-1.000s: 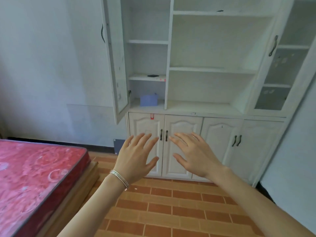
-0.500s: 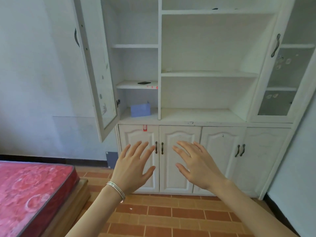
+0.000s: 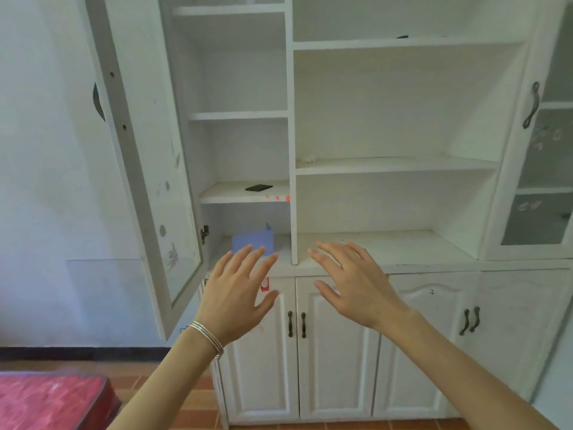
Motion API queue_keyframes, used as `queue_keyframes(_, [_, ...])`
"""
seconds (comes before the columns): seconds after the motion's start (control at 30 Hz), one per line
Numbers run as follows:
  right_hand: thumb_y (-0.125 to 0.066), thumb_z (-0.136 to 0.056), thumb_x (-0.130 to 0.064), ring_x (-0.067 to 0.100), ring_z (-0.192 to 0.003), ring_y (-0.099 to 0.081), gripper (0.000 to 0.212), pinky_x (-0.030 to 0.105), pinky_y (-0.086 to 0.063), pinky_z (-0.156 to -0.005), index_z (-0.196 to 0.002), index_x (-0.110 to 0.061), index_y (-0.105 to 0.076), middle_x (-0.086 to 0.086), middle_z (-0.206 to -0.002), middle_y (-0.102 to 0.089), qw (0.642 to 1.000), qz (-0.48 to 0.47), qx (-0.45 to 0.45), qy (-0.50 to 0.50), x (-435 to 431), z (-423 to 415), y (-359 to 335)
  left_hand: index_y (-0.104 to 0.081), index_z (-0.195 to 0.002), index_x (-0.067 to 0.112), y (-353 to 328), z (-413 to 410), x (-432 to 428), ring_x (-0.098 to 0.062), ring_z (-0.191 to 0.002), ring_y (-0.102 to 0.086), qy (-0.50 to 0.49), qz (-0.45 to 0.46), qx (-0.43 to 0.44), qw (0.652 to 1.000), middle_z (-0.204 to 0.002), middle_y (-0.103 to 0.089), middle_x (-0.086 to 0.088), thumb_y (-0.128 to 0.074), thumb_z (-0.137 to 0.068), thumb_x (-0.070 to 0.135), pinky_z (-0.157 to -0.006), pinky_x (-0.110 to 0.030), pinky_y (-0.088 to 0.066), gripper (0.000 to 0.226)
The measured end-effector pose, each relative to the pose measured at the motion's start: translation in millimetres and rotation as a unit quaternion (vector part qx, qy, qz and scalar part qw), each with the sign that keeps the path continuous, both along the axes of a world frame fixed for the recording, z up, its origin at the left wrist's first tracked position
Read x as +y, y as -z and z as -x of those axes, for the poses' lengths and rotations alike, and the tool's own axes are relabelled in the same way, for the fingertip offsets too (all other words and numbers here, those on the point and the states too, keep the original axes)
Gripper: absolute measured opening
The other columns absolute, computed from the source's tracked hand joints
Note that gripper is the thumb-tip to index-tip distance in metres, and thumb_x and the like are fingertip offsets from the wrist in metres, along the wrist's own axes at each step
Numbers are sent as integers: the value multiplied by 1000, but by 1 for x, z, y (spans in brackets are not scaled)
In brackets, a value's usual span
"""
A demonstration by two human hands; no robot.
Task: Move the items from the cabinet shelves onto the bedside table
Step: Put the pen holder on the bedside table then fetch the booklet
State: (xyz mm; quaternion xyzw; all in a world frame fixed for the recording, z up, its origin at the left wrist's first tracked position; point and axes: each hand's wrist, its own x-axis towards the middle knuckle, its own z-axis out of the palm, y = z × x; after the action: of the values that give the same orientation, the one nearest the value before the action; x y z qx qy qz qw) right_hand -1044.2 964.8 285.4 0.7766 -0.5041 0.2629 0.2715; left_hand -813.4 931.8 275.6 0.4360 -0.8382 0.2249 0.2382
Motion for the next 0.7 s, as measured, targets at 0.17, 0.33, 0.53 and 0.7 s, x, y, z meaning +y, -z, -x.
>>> queue_keyframes(0.17, [-39, -86, -39, 21, -112, -57, 49, 42, -42, -98, -124, -14, -58, 7, -123, -60, 1000, -18, -3, -4, -58, 6, 20, -52, -131, 20, 21, 2, -52, -28, -123, -51, -8, -12, 4, 1000, -130, -57, -5, -37, -85, 53, -100, -49, -42, 58])
queue_keyframes(0.33, [-40, -86, -39, 22, -109, -58, 49, 42, -45, -97, -124, -14, -57, 7, -123, -60, 999, -41, 13, -17, -127, 25, 32, -54, -128, 20, 34, 12, -110, -28, -119, -54, -35, 4, 7, 999, -127, -60, -6, -38, -85, 51, -98, -49, -42, 56])
queue_keyframes(0.53, [-38, -84, -40, 23, -109, -58, 51, 39, -46, -94, -124, -14, -57, 7, -123, -60, 998, -29, 31, -40, -228, 49, 4, -54, -129, 19, 8, 32, -194, -29, -120, -54, -72, 24, 17, 997, -127, -59, -6, -37, -84, 52, -98, -49, -42, 58])
queue_keyframes(0.7, [-38, -86, -41, 23, -108, -59, 51, 37, -46, -92, -125, -15, -56, 7, -124, -60, 996, -19, 51, -64, -305, 58, -22, -55, -129, 18, -12, 44, -257, -29, -119, -54, -123, 23, 29, 992, -128, -59, -7, -37, -83, 52, -97, -49, -45, 60])
